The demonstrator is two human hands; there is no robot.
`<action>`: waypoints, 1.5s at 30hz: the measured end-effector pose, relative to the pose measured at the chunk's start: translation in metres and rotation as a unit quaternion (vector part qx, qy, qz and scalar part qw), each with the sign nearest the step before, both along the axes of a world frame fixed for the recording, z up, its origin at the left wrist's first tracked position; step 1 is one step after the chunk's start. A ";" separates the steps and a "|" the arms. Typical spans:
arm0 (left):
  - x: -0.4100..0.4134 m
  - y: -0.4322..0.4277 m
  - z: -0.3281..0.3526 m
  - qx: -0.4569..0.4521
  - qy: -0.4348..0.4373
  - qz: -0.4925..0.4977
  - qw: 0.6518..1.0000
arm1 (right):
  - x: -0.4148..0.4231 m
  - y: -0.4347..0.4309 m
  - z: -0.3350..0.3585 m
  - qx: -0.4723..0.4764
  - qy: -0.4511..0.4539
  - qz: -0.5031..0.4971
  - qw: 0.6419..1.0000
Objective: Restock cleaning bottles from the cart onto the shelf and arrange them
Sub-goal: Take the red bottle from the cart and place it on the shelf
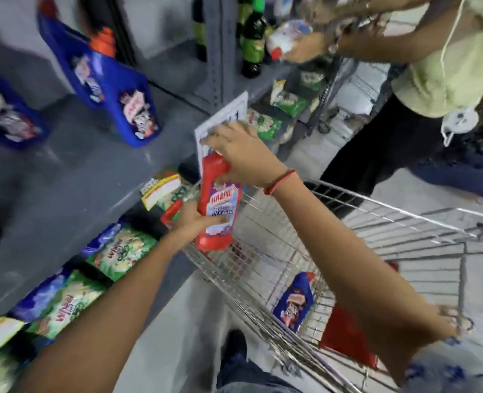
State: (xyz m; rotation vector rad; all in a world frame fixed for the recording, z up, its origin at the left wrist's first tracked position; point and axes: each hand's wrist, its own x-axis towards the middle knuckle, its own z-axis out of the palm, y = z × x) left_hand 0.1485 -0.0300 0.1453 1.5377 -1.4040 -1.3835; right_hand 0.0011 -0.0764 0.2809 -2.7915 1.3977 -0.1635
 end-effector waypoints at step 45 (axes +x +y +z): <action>0.506 0.350 0.098 -0.150 0.025 0.440 0.885 | 0.565 0.256 0.019 0.495 -0.395 0.303 0.712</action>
